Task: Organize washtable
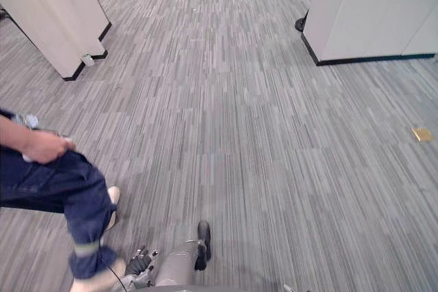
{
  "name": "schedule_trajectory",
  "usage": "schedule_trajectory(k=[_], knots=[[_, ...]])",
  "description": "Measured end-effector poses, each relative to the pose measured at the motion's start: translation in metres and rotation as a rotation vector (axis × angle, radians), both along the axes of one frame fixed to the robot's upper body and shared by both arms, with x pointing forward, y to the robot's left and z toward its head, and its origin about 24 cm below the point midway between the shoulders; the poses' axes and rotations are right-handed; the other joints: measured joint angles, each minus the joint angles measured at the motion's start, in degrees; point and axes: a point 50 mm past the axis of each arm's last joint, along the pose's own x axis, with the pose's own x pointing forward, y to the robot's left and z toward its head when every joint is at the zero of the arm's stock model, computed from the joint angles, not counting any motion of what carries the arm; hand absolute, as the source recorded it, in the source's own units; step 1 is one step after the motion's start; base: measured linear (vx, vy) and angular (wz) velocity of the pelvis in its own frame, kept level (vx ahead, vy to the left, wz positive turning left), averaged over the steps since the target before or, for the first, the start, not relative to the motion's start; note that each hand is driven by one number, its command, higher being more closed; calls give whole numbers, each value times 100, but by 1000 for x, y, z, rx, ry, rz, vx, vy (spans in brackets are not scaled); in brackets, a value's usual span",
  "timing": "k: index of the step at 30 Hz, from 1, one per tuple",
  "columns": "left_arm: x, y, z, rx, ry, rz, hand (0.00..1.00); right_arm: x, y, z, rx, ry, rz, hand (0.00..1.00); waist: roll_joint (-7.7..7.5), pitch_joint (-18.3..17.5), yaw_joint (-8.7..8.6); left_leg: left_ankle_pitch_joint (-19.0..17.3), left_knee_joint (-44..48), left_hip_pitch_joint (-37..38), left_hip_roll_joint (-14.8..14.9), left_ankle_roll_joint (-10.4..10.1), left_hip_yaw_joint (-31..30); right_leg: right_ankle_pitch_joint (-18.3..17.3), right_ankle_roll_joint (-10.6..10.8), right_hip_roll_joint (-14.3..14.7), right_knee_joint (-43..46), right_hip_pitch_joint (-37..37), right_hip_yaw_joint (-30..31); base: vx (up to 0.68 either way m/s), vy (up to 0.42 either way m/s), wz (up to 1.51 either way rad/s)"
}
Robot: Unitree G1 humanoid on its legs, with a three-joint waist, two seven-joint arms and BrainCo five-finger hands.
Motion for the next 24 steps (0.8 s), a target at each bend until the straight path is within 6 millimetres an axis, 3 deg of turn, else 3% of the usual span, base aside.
schedule_trajectory(k=[1, 3, 4, 5, 6, 8, 10, 12, 13, 14, 15, 16, 17, 18, 19, 20, 21, 22, 23, 24], knots=[[-3, 5, -1, 7, 16, -4, 0, 4, 6, -1, 14, -13, 0, 0, -173, -52, -83, -71, 76, 74, -211, 393, 26, 56, 190, -186, 777, -286, 222, 926, 335, -12], [-7, 11, -2, 20, 38, -3, 0, 4, 14, -2, 33, -23, -38, 0, -283, -75, -219, -313, -16, 439, -455, 476, 102, 414, 699, -279, 2067, -696, 665, 688, 251, 18], [-5, 14, -2, 29, 35, -6, 0, 7, 15, -2, 35, -34, -37, 0, -396, -4, -231, -582, -68, 788, -556, 526, 134, 1112, 1303, -190, 3190, -1083, 1049, 691, 254, 1], [-5, 15, -2, 34, 41, -13, 0, 7, 17, -2, 37, -34, -32, 0, -396, 81, -249, -879, -169, 1208, -608, 548, 128, 1397, 1306, -147, 4240, -1450, 1086, 777, 277, -15], [-7, 15, -3, 33, 56, -18, 0, 9, 16, -2, 33, -42, -32, 0, -363, 120, -262, -1087, -246, 1579, -622, 555, 129, 1330, 1214, -147, 4808, -1702, 942, 730, 242, -36], [-13, 11, -7, 36, 98, -72, 0, 12, 13, 0, 19, -65, -25, 0, -270, 174, -350, -1421, -645, 2658, -623, 533, 169, 828, 495, -146, 5274, -2119, 459, 591, 170, -37], [-15, 7, -9, 53, 127, -161, 0, 14, 12, 1, 21, -93, -48, 0, -214, 181, -507, -1647, -992, 3338, -610, 524, 172, 347, 227, -15, 4980, -2652, 74, 518, 85, -11], [-15, 3, -10, 52, 153, -209, 0, 12, 10, 2, 20, -102, -74, 0, -160, 192, -584, -1890, -1175, 3774, -541, 515, 167, 244, 203, 221, 3935, -3240, -153, 602, 26, 12], [-15, 2, -11, 48, 164, -221, 0, 12, 9, 2, 21, -107, -89, 0, -136, 198, -634, -2006, -1263, 3954, -514, 506, 88, 392, 164, 329, 3127, -3469, -231, 862, -27, 42], [-13, 0, -11, 40, 169, -246, 0, 8, 10, 1, 25, -93, -95, 0, -125, 208, -704, -2127, -1472, 4244, -511, 478, -50, 1056, 186, 375, 1652, -3671, -389, 763, -42, 67], [-19, -1, -13, 41, 193, -270, 0, 6, 12, 1, 34, -84, -87, 0, -116, 209, -841, -2189, -1723, 4513, -506, 320, -226, 1784, 251, 401, 803, -3840, -536, 948, -60, 69], [-22, 0, -14, 39, 206, -275, 0, 7, 13, 0, 36, -82, -81, 0, -117, 201, -885, -2235, -1737, 4630, -543, 242, -299, 1944, 222, 418, 729, -3949, -534, 657, -43, 59], [-21, -1, -14, 35, 212, -304, 0, 6, 14, 0, 43, -76, -77, 0, -94, 186, -892, -2338, -1362, 4677, -424, 61, -412, 2712, -276, 580, 980, -3991, -282, 837, -97, 15], [-19, -4, -15, 10, 215, -271, 0, 8, 4, 2, 19, -87, -83, 0, 98, 179, -788, -2304, -634, 4524, -192, -116, -535, 2604, -497, 673, 1233, -3889, -344, 819, -98, 9], [-17, -6, -15, -4, 209, -254, 0, 11, 3, 2, 14, -103, -93, 0, 96, 202, -818, -2046, -174, 4324, -219, -338, -608, 2420, -477, 609, 1462, -3890, -361, 968, -163, 5], [-7, -9, -13, -16, 178, -252, 0, 16, -1, 4, 10, -129, -116, 0, 48, 366, -868, -1146, 681, 4053, -392, -267, -754, 2105, -483, 548, 2218, -3984, -548, 895, -217, 9], [-21, -7, -15, -27, 208, -196, 0, 15, 0, 4, 14, -127, -109, 0, 180, 261, -791, -51, 1795, 3615, -339, -621, -766, 1956, -429, 689, 1945, -3638, -550, 719, -258, 7], [-23, -4, -15, -24, 207, -184, 0, 12, 1, 4, 13, -121, -113, 0, 114, 248, -807, 381, 2464, 3372, -304, -744, -654, 1796, -768, 677, 1640, -3322, -539, 565, -250, -8], [-19, -8, -14, -38, 191, -161, 0, 9, -9, 5, -8, -118, -123, 0, 381, 303, -757, 162, 3590, 2906, 74, -649, -410, 1479, -805, 854, 1521, -2942, -568, 722, -154, -6], [-18, -9, -14, -53, 173, -114, 0, 8, -13, 6, -21, -105, -115, 0, 499, 315, -696, -289, 4577, 2286, 456, -417, -321, 1302, -869, 997, 1205, -2423, -548, 894, -116, -13]])
